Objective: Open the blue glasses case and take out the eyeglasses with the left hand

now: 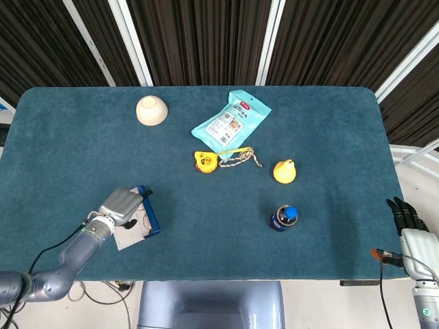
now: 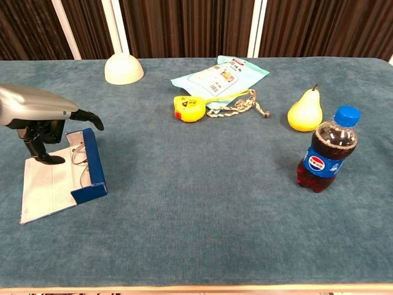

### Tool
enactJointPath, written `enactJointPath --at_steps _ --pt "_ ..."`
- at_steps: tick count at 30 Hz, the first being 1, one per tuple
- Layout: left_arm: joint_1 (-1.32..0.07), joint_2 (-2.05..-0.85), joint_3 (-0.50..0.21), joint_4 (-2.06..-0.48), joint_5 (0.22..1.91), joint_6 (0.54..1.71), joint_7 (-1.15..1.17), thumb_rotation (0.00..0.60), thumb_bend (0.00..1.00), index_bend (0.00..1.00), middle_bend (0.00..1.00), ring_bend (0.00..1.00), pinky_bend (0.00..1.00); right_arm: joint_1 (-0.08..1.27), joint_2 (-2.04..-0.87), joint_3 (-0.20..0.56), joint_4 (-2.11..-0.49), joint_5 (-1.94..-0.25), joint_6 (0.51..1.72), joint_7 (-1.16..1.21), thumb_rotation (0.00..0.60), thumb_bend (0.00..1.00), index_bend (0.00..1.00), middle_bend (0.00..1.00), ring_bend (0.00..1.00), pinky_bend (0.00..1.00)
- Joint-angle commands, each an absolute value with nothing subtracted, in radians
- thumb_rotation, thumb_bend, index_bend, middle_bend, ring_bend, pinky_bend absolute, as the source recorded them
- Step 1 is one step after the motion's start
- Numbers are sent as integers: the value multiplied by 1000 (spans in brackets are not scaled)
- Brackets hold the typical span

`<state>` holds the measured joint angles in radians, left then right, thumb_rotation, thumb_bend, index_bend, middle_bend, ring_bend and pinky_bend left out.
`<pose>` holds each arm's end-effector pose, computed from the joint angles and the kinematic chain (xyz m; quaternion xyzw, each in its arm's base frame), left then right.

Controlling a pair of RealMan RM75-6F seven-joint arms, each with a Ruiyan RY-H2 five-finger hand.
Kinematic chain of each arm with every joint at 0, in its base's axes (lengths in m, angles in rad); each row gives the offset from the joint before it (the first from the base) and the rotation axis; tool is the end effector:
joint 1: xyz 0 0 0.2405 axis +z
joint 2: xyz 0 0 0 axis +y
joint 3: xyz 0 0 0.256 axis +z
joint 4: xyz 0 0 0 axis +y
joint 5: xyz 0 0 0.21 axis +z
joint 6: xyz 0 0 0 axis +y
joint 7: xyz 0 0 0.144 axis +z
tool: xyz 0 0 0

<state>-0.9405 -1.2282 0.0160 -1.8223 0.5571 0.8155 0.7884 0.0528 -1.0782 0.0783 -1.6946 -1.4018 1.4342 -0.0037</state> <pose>-0.1704 0.3189 0.0264 -0.8260 -0.3657 -0.1214 0.4113 -0.3164 -0.1752 0.1664 0.5558 -0.4367 0.3696 0.6031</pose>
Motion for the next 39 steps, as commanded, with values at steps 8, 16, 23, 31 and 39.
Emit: enactJointPath --at_steps 8,16,23,31,39 --pt "-1057 -1308 91 -1730 373 828 870 600 317 99 991 895 974 52 -1076 78 -1698 -1399 1432 -1 600 181 0 0 0 209" --pt "-1045 -1255 134 -1751 377 844 831 600 317 181 992 895 974 51 -1075 77 -1700 -1402 1434 -1 600 183 0 0 0 209" --pt "-1002 -1176 189 -1794 427 849 780 600 317 229 994 897 974 51 -1075 75 -1702 -1404 1433 -3 600 184 0 0 0 209" --pt "-919 -1142 244 -1789 513 842 696 600 318 327 1000 906 978 49 -1075 71 -1706 -1408 1435 -7 600 186 0 0 0 209" --pt "-797 -1185 156 -1744 715 990 515 600 318 370 1000 913 985 50 -1074 70 -1711 -1408 1433 -8 600 185 0 0 0 209"
